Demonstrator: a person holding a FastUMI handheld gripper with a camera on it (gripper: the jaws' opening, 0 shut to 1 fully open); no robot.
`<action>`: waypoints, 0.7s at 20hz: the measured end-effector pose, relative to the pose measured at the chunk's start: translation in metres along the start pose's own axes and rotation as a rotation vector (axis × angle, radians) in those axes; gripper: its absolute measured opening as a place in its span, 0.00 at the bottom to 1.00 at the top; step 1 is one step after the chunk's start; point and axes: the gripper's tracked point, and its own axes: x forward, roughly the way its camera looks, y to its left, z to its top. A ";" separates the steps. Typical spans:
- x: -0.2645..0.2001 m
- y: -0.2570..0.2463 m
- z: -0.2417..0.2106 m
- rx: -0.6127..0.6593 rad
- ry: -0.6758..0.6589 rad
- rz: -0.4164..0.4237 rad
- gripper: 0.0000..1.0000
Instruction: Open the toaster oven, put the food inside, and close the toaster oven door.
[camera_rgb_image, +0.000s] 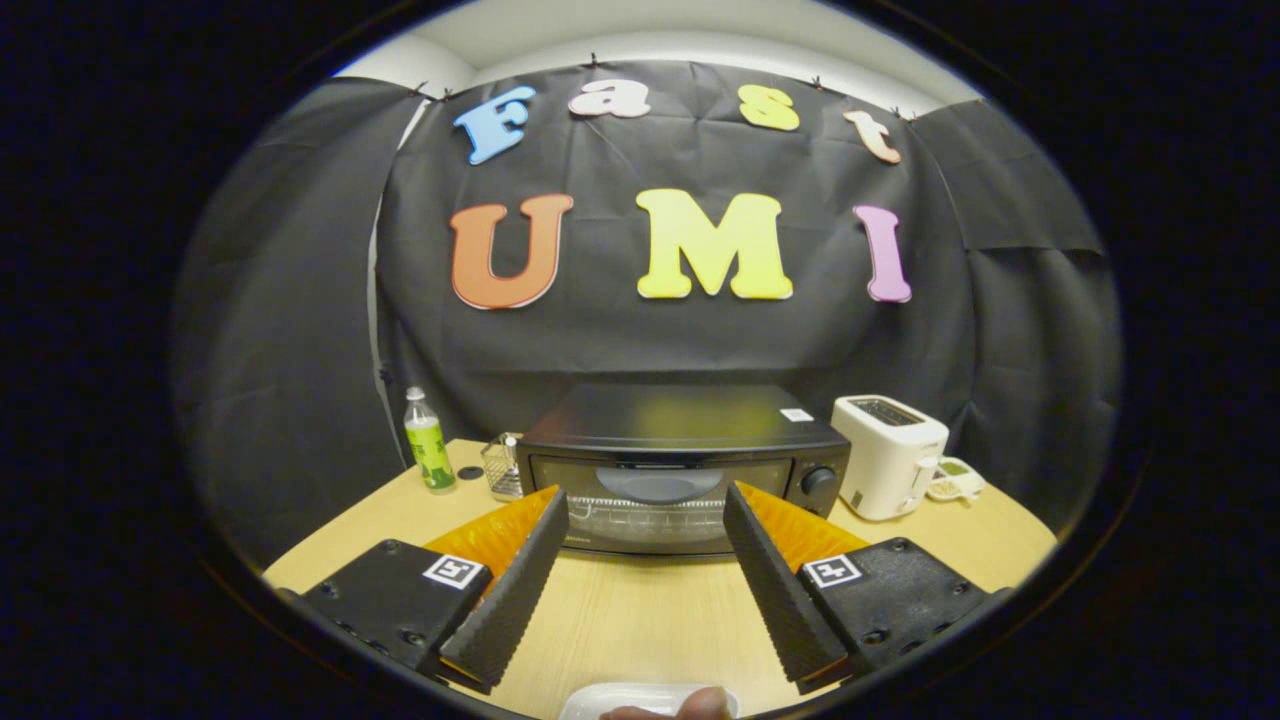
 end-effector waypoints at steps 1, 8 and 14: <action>-0.016 0.000 0.008 0.004 -0.012 0.008 1.00; -0.130 -0.007 0.047 0.010 -0.108 -0.011 1.00; -0.209 0.019 0.050 -0.037 -0.174 0.014 1.00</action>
